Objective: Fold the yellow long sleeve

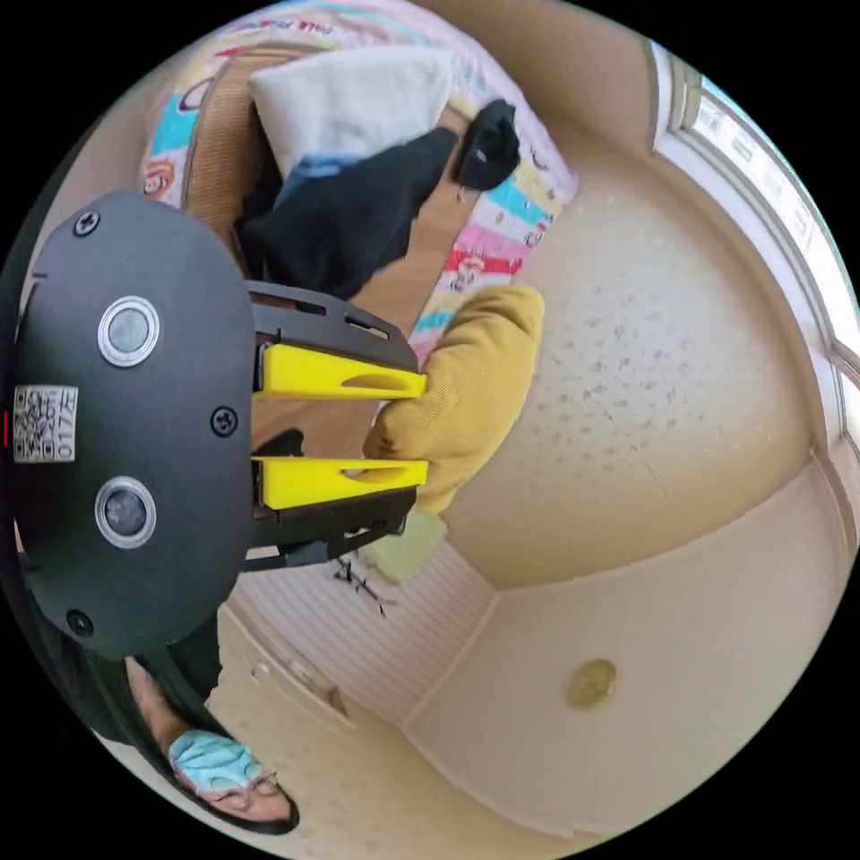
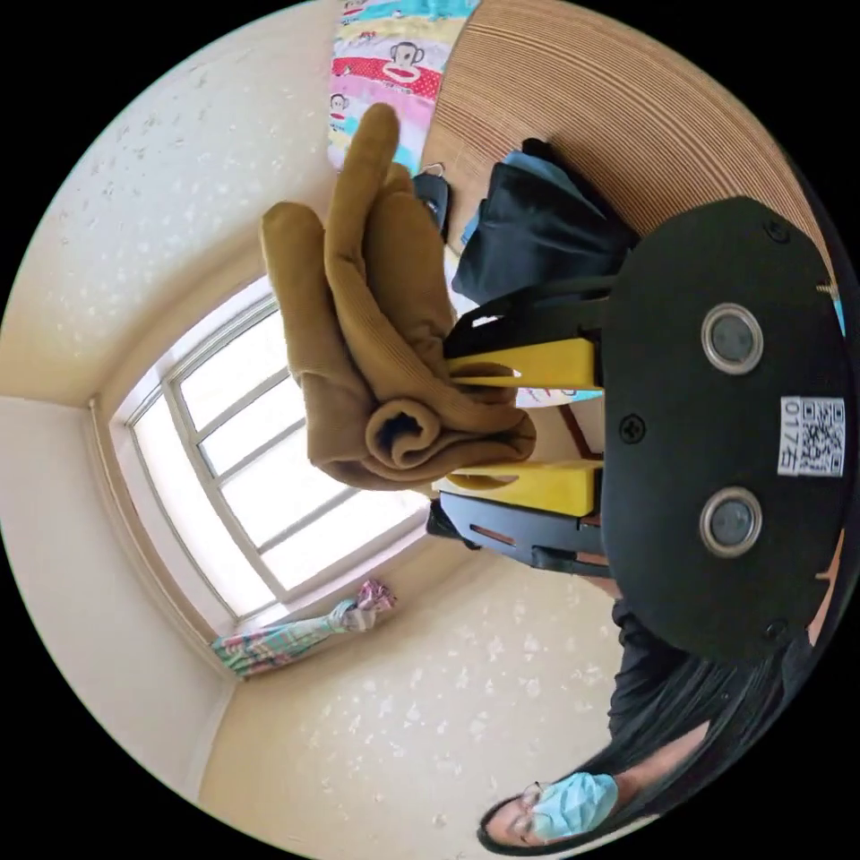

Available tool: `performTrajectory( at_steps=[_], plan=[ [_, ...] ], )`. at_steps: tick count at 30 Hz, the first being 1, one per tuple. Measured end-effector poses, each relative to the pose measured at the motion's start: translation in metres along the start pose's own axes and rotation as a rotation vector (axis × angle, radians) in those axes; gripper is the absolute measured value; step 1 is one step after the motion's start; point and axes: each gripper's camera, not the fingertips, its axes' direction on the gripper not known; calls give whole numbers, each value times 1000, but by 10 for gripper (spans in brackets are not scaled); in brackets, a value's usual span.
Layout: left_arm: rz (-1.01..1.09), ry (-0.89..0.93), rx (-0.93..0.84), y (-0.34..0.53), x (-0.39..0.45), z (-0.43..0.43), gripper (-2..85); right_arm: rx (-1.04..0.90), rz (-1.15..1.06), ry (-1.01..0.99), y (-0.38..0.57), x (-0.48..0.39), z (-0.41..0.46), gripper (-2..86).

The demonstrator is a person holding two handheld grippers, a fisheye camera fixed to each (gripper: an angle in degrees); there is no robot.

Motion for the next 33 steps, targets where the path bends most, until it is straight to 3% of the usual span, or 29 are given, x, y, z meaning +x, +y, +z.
performTrajectory(
  at_steps=[5,7,9,11,14,18,22,25,29,33],
  plan=[
    [-387,-340,-230,82,-128,57,115,-247,352,286,74,109,103,104],
    [-403,-255,-150,156,-153,69,98,-290,409,311,138,140,119,88],
    [-404,-131,8,215,-156,63,64,-190,407,205,181,147,103,72],
    [-430,-175,76,273,-149,65,35,-160,429,141,225,150,82,49],
    [-422,-262,67,356,-123,92,24,-220,450,228,300,146,47,23],
    [-243,-362,-28,421,-58,151,-5,-305,483,399,397,124,-32,9],
    [84,-519,-122,432,0,205,-9,-87,630,555,457,96,-160,7],
    [215,-507,-219,445,13,252,-10,115,710,686,473,79,-253,8],
    [247,-568,-333,459,11,298,-10,263,769,1000,460,47,-334,13],
    [250,-592,-371,472,7,310,-10,364,633,1277,426,21,-372,51]
  ],
)
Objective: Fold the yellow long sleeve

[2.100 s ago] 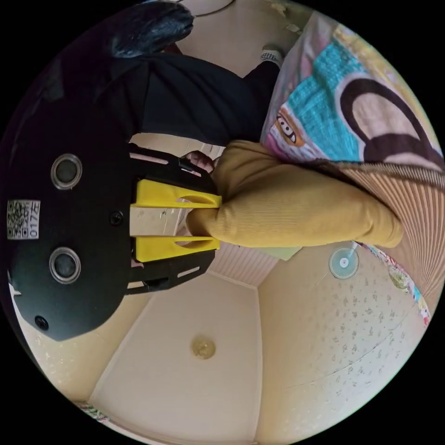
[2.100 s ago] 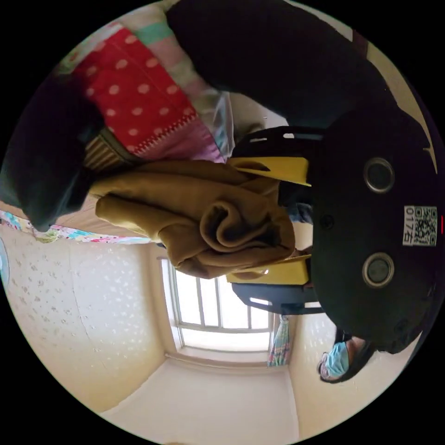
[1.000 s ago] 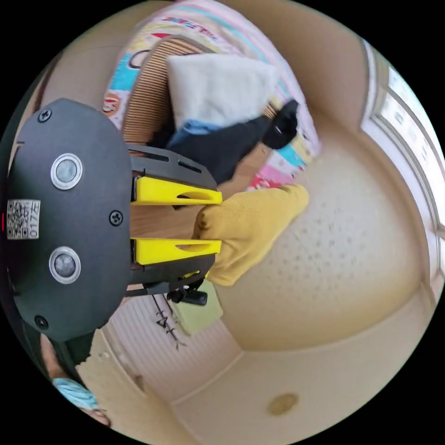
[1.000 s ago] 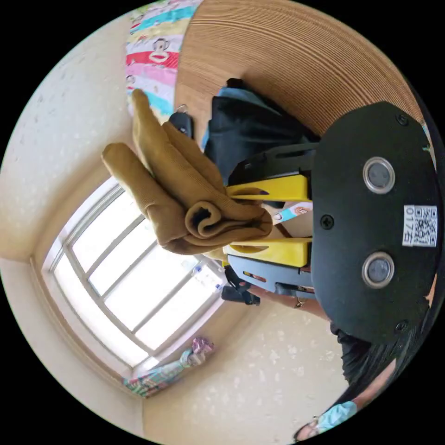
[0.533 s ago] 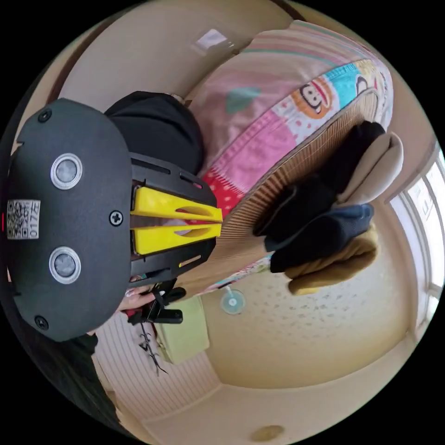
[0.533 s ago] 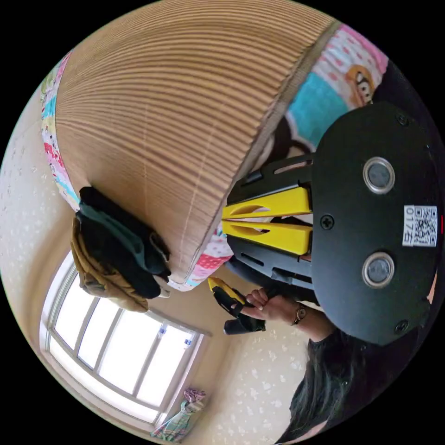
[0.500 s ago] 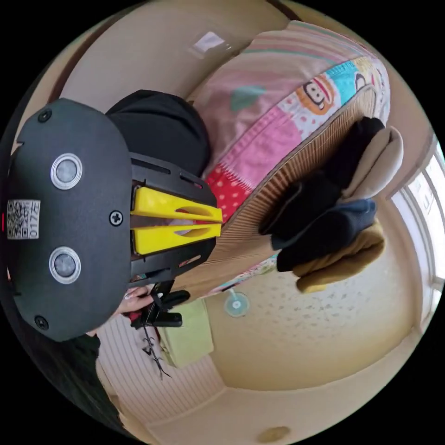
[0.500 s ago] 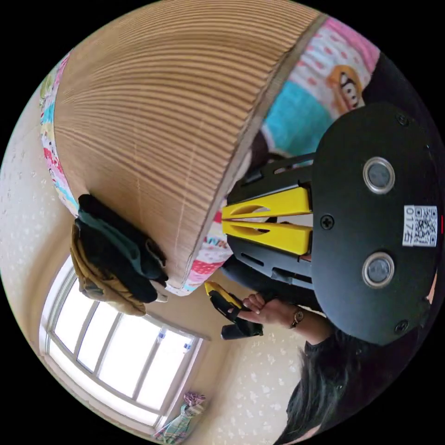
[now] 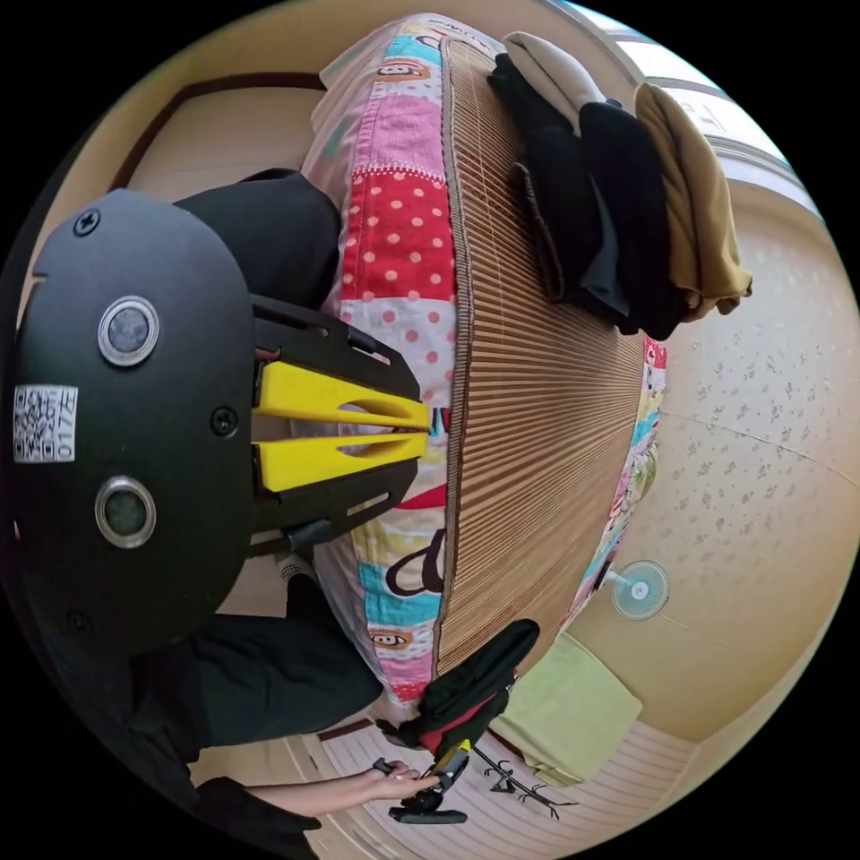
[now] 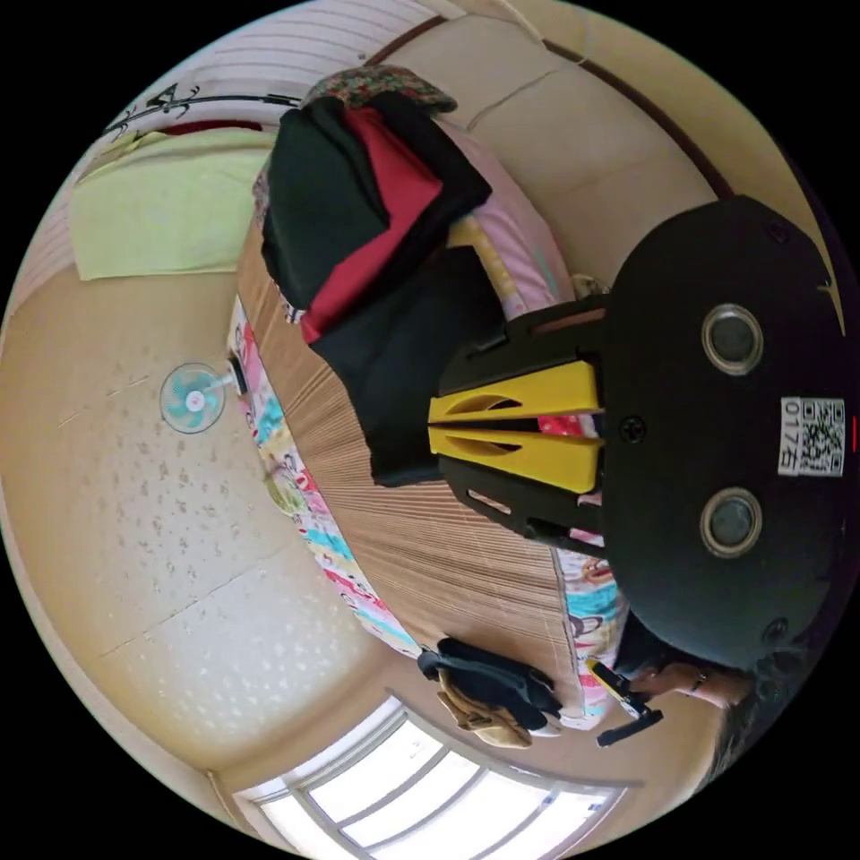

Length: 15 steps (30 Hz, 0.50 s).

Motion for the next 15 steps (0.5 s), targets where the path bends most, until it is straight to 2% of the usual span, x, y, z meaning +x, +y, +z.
performTrajectory(
  at_steps=[3,6,7,9,12,15],
  plan=[
    [-23,31,42,9,-8,-3,-10,10,34,85,-15,2,22,150],
    [-76,73,57,16,-20,0,-10,-207,34,199,-5,2,98,175],
    [-91,80,59,18,-23,2,-10,-113,-59,293,10,-15,101,175],
    [-94,78,51,18,-26,7,-10,-30,-61,331,27,-29,101,163],
    [-70,72,16,16,-27,17,-10,-23,32,307,29,-29,96,93],
    [-57,72,-10,14,-31,27,-10,-41,189,172,10,-20,86,42]
  ],
)
